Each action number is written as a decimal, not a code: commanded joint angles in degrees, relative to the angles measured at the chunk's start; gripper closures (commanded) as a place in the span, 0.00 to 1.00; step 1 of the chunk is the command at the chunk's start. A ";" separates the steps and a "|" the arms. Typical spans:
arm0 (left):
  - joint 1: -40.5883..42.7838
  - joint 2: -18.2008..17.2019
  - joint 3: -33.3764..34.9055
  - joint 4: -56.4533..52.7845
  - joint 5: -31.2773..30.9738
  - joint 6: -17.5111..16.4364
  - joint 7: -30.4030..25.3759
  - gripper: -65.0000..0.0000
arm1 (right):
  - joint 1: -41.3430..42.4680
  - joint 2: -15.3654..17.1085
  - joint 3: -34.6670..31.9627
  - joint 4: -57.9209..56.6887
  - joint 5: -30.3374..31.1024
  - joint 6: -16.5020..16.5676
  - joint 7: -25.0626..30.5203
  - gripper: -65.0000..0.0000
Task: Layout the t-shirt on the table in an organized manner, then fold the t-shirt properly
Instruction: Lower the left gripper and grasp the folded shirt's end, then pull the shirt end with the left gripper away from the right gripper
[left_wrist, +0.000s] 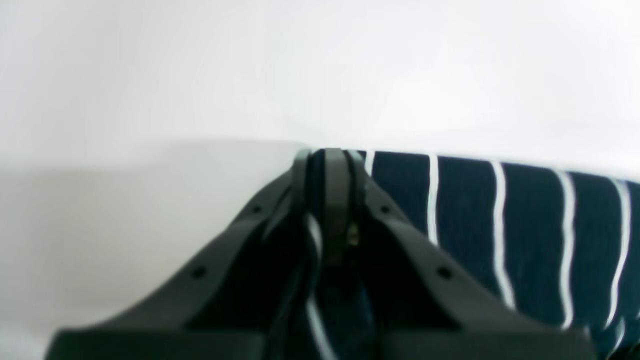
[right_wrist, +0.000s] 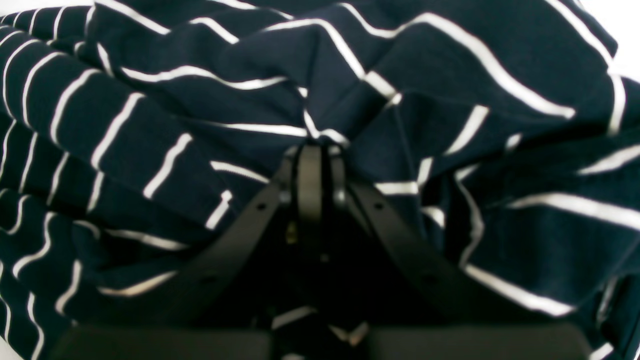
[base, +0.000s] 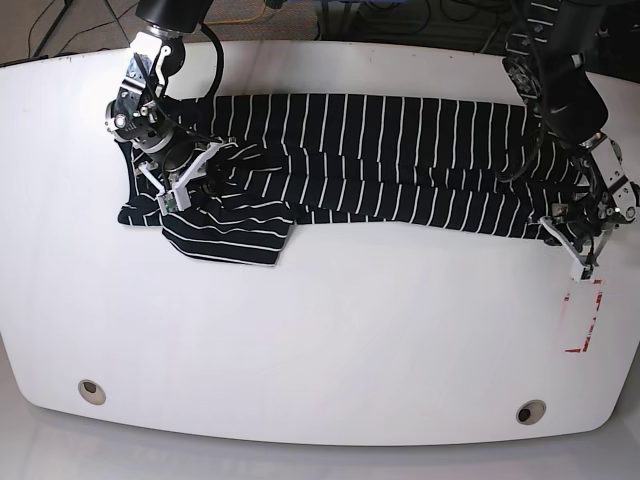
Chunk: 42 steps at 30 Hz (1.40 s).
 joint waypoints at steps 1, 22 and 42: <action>-1.33 -1.21 -0.10 5.44 -0.60 0.32 0.73 0.98 | 0.06 0.19 0.15 0.55 -0.61 -0.47 -0.92 0.96; 3.59 -1.21 -0.45 28.30 -0.69 0.32 16.91 0.97 | 0.15 -0.07 0.06 0.55 -0.25 -0.47 -0.92 0.97; 14.67 -0.85 -0.10 40.08 -0.95 0.32 16.64 0.84 | 0.33 -1.39 0.06 0.28 -0.52 -0.47 -0.92 0.97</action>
